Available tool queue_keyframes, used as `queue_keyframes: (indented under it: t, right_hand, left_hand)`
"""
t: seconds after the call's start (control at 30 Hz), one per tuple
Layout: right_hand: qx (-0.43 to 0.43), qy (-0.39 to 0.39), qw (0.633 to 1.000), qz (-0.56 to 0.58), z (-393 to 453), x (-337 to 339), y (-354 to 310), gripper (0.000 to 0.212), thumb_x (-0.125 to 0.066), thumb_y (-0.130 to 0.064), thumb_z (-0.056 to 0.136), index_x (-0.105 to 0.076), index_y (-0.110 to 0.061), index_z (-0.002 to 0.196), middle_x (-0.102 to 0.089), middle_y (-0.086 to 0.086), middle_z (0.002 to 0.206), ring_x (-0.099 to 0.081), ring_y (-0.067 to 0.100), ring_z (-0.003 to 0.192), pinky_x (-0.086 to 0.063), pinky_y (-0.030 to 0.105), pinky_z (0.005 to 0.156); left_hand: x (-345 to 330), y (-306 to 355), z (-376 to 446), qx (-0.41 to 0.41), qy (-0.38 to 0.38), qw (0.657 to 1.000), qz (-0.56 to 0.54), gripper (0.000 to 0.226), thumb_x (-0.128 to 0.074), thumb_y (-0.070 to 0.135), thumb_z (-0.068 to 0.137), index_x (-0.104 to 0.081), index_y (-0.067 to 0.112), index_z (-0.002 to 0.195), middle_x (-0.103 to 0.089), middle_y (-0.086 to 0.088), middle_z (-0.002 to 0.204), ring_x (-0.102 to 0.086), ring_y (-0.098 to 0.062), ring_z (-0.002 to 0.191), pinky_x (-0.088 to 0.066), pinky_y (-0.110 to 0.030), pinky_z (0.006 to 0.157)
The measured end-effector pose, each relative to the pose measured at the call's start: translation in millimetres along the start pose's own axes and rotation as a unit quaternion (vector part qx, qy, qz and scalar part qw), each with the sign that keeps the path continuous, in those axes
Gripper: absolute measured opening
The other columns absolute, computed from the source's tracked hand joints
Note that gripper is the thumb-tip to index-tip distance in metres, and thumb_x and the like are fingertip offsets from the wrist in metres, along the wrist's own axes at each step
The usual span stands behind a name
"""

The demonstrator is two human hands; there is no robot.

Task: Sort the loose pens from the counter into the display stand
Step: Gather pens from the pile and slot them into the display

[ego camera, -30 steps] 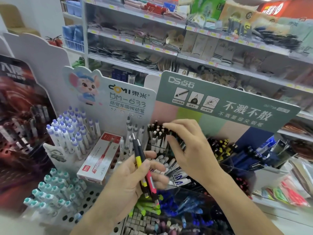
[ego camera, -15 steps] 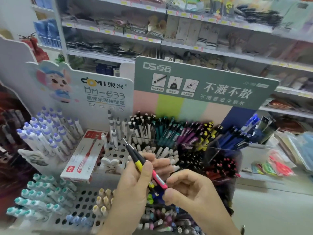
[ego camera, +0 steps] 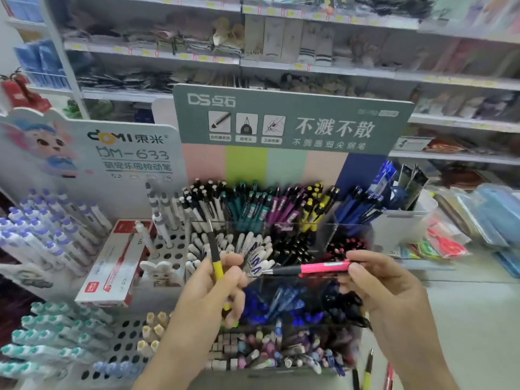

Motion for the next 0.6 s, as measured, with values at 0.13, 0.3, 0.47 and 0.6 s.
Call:
queue_keyframes:
  t: [0.13,0.3,0.47,0.6]
  right_hand:
    - [0.057,0.115,0.992,-0.009,7.9,50.5,-13.5,0.058,-0.092,-0.053,0.058,-0.077,-0.018,0.102,-0.073,0.008,0.089,-0.070,0.028,0.080,-0.060,0.037,0.082]
    - [0.219,0.264,0.928,-0.147,-1.5,88.1,-53.1,0.029,-0.077,-0.008,0.087,-0.064,-0.032,0.096,-0.070,0.000,0.091,-0.068,0.011,0.080,-0.056,0.021,0.081]
    - [0.249,0.172,0.911,-0.282,17.3,70.0,-35.3,0.024,-0.079,-0.005,0.085,-0.070,-0.024,0.095,-0.072,-0.010,0.089,-0.071,0.011,0.081,-0.058,0.023,0.079]
    - [0.264,0.132,0.891,-0.345,27.8,58.5,-21.8,0.021,-0.079,-0.006,0.085,-0.073,-0.016,0.102,-0.070,-0.009,0.088,-0.067,0.011,0.077,-0.058,0.034,0.071]
  left_hand:
    - [-14.1,-10.2,-1.5,0.005,-0.039,0.999,0.037,0.016,-0.054,0.001,0.097,-0.059,0.007,0.112,-0.061,-0.010,0.073,-0.045,-0.020,0.050,-0.040,-0.028,0.047]
    - [-41.9,-29.7,-10.3,0.056,-0.130,0.990,0.017,0.033,-0.044,-0.015,0.097,-0.053,0.002,0.124,-0.069,-0.018,0.086,-0.062,-0.032,0.065,-0.051,-0.033,0.053]
    - [-62.5,-34.6,-17.3,0.077,-0.182,0.979,0.046,0.033,-0.050,0.007,0.101,-0.048,0.018,0.132,-0.070,-0.019,0.092,-0.057,-0.029,0.055,-0.044,-0.030,0.042]
    - [-62.7,-38.9,-10.1,0.058,-0.159,0.983,0.069,0.028,-0.046,0.008,0.104,-0.055,0.017,0.128,-0.065,-0.011,0.080,-0.045,-0.019,0.048,-0.034,-0.020,0.043]
Point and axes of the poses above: each hand's wrist, its own z-axis towards the middle knuckle, its own x-axis out of the back of the hand, y = z × x, the point moved 10 cm from there along z, towards the middle knuckle
